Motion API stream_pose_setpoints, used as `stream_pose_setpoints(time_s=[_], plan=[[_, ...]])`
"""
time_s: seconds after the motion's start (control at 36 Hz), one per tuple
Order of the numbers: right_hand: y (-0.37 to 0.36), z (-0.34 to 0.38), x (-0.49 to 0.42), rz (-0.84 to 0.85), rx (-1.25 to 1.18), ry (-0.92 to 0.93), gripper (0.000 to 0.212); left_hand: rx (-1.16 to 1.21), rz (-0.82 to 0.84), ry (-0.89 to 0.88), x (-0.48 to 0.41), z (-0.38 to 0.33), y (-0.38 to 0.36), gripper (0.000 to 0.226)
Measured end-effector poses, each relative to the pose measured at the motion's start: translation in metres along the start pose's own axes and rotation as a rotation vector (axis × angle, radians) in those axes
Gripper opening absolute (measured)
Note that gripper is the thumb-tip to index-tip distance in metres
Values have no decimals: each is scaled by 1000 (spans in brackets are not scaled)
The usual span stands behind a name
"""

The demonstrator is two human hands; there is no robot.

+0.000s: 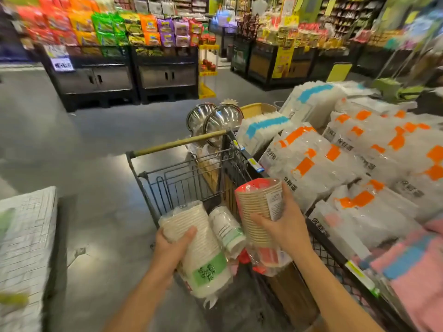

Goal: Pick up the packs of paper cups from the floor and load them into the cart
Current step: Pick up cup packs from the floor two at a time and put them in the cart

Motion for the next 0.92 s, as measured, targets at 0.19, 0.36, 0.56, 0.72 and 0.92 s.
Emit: stream_pose_setpoints(time_s=[0.19,0.36,0.56,0.72,0.92], plan=[[-28,-26,-64,115,78,-83,140,36,-21,79,-69,14,-18,82],[-74,-53,-134,177,207,-198,133,-9,-41,238,-156,57,-20,98],[-134,-96,-219,237,310,-391,132,-57,-154,519,-246,123,12,122],[-184,-140,-267,281,463,-493,126,-109,-262,709,-284,182,33,133],[-211,-155,-265,312,492,-518,118,-281,-135,817,-295,208,36,93]])
Point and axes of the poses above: each hand's wrist, its own x-axis away from the middle knuckle, its own y-axis out of the back of the hand, z = x × y, the point moved 9 cm from there along -x, towards the middle knuckle, and after that the axes turned 12 degrees about z, right-handed, at the moved point
